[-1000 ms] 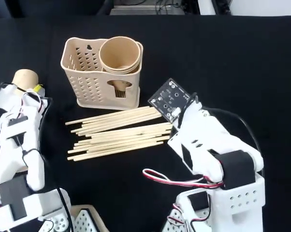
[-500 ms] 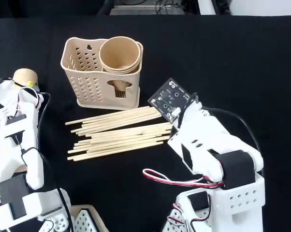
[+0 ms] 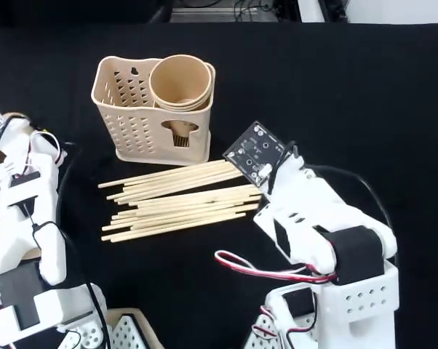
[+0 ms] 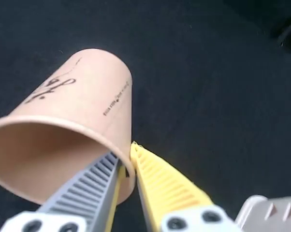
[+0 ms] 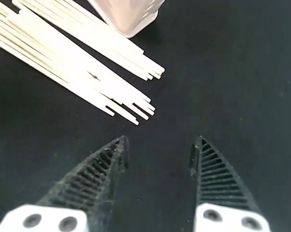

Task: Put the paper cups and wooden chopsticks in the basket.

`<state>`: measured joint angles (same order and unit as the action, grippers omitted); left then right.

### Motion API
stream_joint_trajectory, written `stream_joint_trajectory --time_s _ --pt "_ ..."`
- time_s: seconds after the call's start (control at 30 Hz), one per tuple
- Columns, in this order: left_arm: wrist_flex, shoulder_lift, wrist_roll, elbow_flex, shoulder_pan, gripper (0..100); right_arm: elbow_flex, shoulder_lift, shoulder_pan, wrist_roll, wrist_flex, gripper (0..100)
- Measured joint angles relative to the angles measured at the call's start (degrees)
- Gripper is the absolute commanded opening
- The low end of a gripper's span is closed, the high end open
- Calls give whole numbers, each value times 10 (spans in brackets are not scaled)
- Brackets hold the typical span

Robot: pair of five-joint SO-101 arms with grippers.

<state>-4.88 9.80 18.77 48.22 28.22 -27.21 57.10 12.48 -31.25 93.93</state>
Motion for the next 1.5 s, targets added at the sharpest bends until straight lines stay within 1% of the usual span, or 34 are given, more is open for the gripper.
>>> stream_joint_trajectory --time_s 0.1,0.2,0.3,0.37,0.53,0.63,0.73,0.83,1.0,1.03,1.13,1.3,1.37,1.5 --pt "-41 0 -18 -25 -5 28 0 0 -34 -15 0 222" --pt "-115 21 -38 -60 -4 28 0 0 -81 -40 0 222" --pt "-234 84 -97 -118 -10 28 -17 21 -138 -51 0 222" --pt "-323 141 -136 -169 -27 28 -34 43 -178 -54 0 222" --pt "-535 268 -198 -344 -69 28 -106 119 -303 -102 0 222" --pt "-646 291 -241 -464 -117 28 -179 160 -374 -135 -18 222" --pt "-734 289 -286 -574 -179 28 -287 189 -408 -149 -80 222" --pt "-804 265 -311 -671 -236 28 -395 200 -430 -151 -154 222" --pt "-922 177 -369 -818 -329 28 -510 206 -431 -151 -243 222" --pt "-939 156 -376 -843 -345 28 -526 206 -431 -151 -257 222" --pt "-954 109 -384 -884 -382 28 -564 206 -431 -147 -295 222" --pt "-957 61 -385 -902 -432 28 -608 206 -431 -118 -348 222" --pt "-957 56 -385 -902 -440 28 -622 206 -427 -104 -362 222" --pt "-957 49 -395 -888 -454 28 -644 206 -393 -76 -378 222"
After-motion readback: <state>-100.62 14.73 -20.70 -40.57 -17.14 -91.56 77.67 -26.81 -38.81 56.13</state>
